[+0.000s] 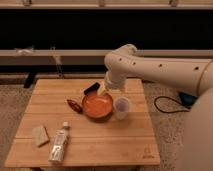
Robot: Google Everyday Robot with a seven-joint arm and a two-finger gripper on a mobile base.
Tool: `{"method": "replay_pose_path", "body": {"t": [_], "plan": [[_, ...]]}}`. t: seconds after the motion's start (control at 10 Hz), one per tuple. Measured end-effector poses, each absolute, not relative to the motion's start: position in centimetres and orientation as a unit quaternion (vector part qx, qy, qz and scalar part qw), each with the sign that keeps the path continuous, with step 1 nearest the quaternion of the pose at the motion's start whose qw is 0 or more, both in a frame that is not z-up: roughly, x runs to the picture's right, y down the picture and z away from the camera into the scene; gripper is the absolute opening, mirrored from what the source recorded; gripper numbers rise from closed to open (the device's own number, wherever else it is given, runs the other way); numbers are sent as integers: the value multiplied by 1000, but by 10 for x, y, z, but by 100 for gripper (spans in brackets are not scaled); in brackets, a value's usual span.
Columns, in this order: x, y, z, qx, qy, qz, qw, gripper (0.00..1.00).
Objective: Move the arm in a circular motion
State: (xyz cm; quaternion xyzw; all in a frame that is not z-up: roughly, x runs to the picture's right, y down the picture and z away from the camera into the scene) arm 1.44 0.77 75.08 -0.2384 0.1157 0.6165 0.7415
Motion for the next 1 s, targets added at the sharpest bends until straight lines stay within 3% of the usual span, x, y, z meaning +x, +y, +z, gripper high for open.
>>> {"method": "replay_pose_path", "body": {"t": [0.6,1.0], "plan": [[-122,-19,780,-261,94,529,802,80],[-190,32,741,-287,54,461,838,80]]}}
